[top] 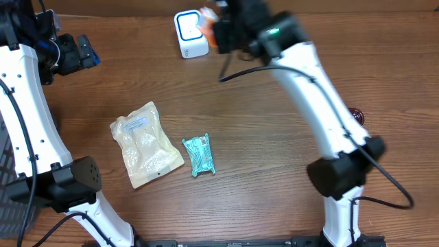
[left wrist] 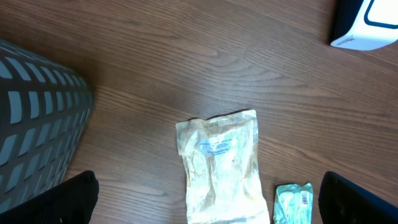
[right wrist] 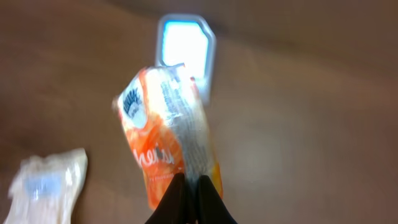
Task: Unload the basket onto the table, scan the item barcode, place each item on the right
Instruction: 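Carry the orange pack right and set it beside the green pack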
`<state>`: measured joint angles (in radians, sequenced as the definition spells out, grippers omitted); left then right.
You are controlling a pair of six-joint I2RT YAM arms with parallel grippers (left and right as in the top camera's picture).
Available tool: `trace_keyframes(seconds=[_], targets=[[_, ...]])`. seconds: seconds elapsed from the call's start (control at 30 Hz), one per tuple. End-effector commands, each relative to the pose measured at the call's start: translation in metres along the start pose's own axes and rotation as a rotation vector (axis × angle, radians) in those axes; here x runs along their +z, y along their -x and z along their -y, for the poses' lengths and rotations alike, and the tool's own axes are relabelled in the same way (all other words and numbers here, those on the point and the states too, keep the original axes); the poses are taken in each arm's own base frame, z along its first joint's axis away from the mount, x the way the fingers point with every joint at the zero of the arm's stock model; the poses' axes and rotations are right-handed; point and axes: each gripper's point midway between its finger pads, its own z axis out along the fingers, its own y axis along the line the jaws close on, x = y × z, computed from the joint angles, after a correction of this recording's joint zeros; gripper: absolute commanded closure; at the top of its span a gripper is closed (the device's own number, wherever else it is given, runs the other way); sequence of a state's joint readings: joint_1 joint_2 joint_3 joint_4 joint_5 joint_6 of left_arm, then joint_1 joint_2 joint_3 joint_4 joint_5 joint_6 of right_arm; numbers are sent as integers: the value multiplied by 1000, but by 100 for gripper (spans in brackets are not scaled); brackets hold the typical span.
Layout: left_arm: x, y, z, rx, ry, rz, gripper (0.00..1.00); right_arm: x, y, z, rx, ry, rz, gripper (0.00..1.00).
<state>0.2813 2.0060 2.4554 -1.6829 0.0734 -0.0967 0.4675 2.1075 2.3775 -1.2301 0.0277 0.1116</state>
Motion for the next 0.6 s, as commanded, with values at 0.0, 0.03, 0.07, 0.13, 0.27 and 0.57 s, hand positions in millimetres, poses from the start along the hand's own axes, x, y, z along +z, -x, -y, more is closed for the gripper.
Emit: trace_keyframes(seconds=[0.0, 0.03, 0.07, 0.13, 0.27, 0.57], targets=[[1, 0, 2, 21, 1, -1, 0, 8, -35, 47, 236, -54, -162, 96], [1, 0, 2, 21, 1, -1, 0, 9, -49, 62, 278, -84, -221, 96], [1, 0, 2, 21, 1, -1, 0, 9, -65, 78, 319, -116, -285, 96], [1, 0, 2, 21, 1, -1, 0, 12, -92, 105, 400, -171, -386, 96], [1, 0, 2, 21, 1, -1, 1, 24, -139, 147, 555, -254, -526, 96], [1, 0, 2, 21, 1, -1, 1, 44, -233, 211, 735, -379, -721, 96]])
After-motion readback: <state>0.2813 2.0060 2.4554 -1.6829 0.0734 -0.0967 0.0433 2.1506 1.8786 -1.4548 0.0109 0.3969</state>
